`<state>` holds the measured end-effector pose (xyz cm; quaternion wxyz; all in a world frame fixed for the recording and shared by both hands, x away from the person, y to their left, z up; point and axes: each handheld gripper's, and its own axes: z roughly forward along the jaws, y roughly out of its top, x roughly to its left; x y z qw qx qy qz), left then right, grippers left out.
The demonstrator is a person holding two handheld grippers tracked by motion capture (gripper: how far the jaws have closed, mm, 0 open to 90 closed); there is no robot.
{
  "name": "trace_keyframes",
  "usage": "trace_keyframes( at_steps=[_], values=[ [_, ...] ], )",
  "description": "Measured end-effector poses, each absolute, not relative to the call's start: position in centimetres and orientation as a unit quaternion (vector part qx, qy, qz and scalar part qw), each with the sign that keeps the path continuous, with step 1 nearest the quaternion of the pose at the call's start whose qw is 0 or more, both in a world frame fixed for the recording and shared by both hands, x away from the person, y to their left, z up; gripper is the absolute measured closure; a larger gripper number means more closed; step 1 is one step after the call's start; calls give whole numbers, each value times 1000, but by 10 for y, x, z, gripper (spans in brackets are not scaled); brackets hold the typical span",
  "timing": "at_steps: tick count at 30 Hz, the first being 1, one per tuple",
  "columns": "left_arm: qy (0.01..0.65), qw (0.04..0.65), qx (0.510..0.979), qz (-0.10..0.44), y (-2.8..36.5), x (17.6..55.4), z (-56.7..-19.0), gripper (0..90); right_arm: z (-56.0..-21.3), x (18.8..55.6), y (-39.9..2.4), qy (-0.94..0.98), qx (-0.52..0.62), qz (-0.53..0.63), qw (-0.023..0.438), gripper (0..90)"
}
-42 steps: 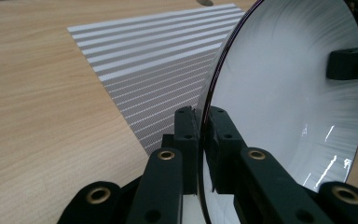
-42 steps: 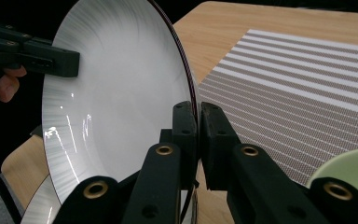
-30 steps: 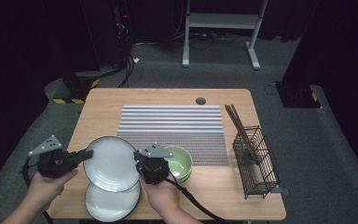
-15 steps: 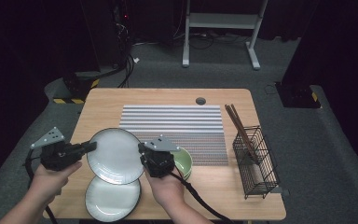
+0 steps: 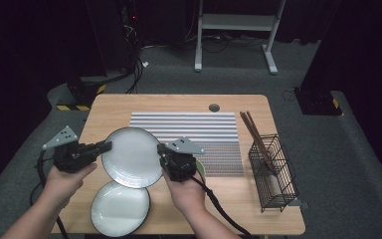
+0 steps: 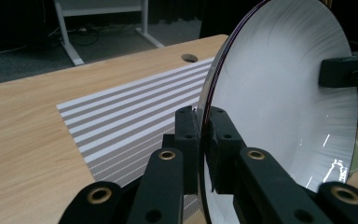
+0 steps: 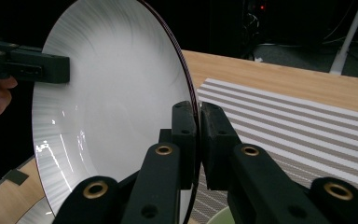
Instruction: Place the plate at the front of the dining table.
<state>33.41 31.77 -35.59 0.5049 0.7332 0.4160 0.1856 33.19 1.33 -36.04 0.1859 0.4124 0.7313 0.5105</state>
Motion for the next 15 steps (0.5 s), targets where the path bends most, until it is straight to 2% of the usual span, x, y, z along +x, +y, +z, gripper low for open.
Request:
trace_keyframes(
  at_steps=[15],
  values=[
    [403, 521, 727, 192, 284, 357, -348, 841, -351, 352, -17, 720, 427, 507, 203, 836]
  ],
)
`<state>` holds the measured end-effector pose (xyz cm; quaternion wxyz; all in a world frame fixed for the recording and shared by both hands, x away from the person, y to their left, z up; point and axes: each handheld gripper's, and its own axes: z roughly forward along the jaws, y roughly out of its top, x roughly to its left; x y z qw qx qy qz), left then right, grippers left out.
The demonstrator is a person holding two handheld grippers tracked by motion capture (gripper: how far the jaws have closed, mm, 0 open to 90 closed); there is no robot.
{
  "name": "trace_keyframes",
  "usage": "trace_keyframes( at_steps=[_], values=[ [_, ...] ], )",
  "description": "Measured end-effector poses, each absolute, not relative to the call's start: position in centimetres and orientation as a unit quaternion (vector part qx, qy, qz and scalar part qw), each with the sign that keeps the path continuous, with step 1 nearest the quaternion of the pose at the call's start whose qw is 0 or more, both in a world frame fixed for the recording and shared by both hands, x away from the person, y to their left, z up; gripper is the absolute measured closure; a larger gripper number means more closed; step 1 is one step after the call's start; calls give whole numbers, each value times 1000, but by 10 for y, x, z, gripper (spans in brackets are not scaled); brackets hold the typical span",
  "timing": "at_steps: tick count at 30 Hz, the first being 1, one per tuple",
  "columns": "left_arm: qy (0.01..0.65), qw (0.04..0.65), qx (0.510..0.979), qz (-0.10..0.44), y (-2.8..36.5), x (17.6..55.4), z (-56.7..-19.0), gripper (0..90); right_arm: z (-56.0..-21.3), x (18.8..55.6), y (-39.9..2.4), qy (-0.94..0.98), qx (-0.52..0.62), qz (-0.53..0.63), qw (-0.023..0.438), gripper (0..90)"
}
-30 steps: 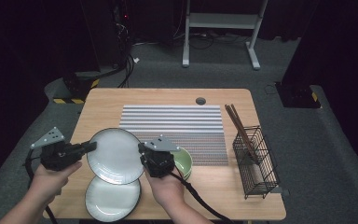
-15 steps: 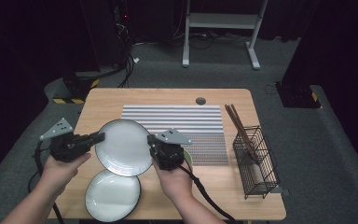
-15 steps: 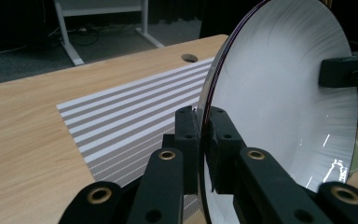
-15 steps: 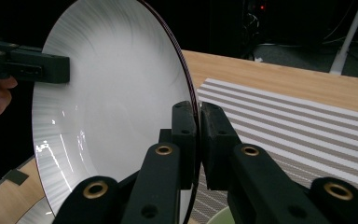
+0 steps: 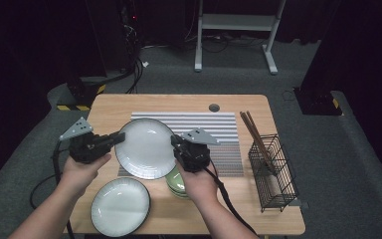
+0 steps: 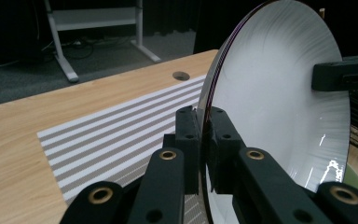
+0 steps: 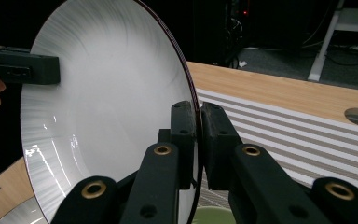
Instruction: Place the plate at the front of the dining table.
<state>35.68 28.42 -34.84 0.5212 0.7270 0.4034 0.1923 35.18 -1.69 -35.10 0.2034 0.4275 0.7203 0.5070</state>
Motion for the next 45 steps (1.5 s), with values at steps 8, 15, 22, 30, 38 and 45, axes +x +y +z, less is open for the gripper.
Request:
trace_keyframes(
  at_steps=[8, 15, 22, 30, 38, 45],
  values=[
    [396, 523, 727, 203, 265, 372, -349, 843, -353, 368, -34, 713, 436, 507, 209, 830],
    [399, 526, 723, 200, 256, 384, -355, 844, -357, 380, -42, 714, 443, 498, 215, 827],
    [399, 528, 721, 206, 248, 398, -355, 844, -358, 393, -48, 709, 445, 500, 223, 825],
    [395, 538, 713, 215, 238, 418, -354, 845, -358, 414, -56, 699, 455, 503, 225, 820],
    [401, 543, 705, 218, 230, 436, -356, 844, -354, 433, -63, 703, 449, 498, 237, 819],
    [402, 547, 699, 226, 224, 449, -362, 841, -356, 447, -67, 705, 444, 495, 246, 819]
  ],
)
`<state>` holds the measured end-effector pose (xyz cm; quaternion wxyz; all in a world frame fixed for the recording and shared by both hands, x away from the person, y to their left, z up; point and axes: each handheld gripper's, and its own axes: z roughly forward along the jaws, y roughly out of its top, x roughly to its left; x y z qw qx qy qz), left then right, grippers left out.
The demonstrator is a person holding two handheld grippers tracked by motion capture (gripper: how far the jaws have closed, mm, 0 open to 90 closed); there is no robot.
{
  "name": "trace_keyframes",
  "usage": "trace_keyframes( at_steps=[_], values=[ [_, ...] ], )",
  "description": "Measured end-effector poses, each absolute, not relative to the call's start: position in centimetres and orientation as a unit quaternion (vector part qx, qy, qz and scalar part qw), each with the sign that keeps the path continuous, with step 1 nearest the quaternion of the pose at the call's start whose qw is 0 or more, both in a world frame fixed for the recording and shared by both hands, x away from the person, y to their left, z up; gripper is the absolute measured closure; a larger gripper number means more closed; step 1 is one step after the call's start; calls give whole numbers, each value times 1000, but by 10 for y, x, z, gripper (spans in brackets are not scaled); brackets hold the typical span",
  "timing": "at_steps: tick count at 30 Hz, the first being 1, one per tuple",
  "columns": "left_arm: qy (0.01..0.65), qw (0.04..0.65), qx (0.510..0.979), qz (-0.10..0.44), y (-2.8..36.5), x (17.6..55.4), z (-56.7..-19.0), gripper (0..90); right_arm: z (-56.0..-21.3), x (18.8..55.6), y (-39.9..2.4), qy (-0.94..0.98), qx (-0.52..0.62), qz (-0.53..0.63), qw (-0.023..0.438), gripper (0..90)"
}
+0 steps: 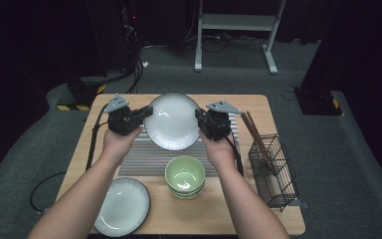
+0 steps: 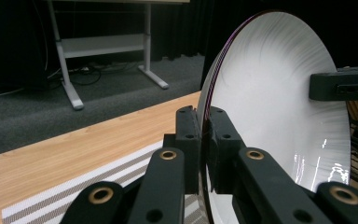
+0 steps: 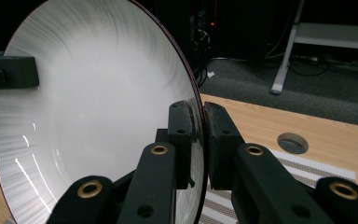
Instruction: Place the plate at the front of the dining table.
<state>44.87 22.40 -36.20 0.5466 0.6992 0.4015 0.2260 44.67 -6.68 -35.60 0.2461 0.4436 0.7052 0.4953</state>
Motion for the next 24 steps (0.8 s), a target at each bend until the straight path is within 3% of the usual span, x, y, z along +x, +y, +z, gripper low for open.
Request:
trace_keyframes(
  at_steps=[16, 24],
  values=[
    [421, 546, 685, 235, 217, 462, -387, 834, -376, 465, -68, 711, 438, 489, 253, 818],
    [432, 529, 693, 230, 210, 464, -403, 834, -394, 470, -74, 714, 446, 485, 236, 819]
  ],
)
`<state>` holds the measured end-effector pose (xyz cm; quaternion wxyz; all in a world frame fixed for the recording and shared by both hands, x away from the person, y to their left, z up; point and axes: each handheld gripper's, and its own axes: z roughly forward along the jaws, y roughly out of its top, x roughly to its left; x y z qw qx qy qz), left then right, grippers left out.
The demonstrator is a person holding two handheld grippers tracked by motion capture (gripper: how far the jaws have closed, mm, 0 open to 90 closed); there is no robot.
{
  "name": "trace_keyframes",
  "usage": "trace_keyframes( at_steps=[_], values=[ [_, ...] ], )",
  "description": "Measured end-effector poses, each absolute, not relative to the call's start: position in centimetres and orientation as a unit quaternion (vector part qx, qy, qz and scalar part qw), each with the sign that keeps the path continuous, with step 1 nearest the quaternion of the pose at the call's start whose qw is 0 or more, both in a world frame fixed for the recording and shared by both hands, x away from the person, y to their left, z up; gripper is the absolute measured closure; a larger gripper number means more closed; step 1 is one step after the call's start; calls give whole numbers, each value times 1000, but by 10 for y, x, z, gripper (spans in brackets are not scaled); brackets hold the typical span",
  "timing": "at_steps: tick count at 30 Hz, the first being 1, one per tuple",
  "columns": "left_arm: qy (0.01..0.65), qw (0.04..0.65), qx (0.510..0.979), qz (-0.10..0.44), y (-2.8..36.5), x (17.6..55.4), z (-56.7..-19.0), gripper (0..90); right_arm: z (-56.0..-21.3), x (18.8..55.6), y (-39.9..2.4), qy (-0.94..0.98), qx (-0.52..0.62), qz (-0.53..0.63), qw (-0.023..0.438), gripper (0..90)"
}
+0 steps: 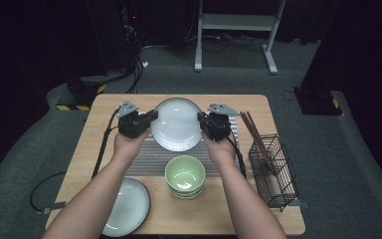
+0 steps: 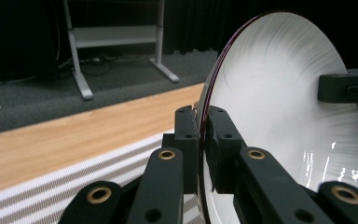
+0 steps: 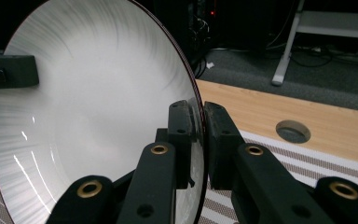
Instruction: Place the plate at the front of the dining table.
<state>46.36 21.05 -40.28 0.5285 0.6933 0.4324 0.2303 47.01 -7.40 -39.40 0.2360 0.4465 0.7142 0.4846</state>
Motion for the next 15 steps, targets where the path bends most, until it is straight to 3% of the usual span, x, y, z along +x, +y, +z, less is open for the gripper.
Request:
trace_keyframes(
  at_steps=[15],
  values=[
    [460, 496, 707, 206, 205, 466, -440, 830, -430, 476, -76, 731, 454, 461, 215, 820]
  ],
)
